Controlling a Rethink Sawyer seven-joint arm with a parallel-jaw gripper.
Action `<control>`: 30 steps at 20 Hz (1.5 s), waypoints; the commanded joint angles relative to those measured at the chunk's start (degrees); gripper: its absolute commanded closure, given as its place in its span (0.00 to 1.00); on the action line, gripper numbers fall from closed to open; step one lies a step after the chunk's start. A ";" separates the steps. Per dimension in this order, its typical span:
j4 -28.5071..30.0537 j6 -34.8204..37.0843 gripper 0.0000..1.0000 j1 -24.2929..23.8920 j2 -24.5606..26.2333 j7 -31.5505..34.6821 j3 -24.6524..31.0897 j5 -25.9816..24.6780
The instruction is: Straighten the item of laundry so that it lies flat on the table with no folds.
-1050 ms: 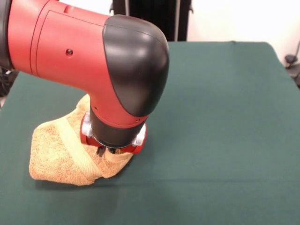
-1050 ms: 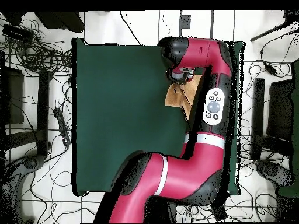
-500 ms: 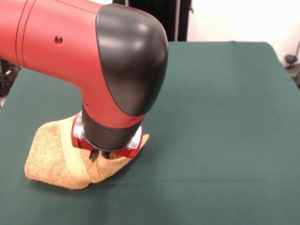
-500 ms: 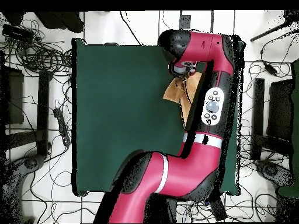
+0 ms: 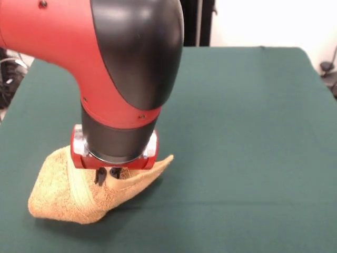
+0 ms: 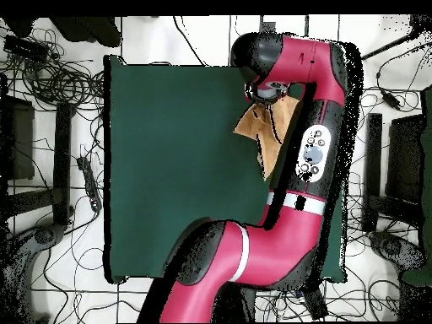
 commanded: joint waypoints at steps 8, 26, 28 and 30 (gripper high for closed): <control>6.00 5.96 1.00 -0.57 -7.77 -14.82 13.12 -1.56; 49.06 -12.49 1.00 2.86 -34.91 21.41 -4.74 21.77; 49.78 -11.63 1.00 4.42 -35.78 21.81 -6.62 21.60; 51.69 -12.85 1.00 5.24 -37.28 18.78 -7.84 20.97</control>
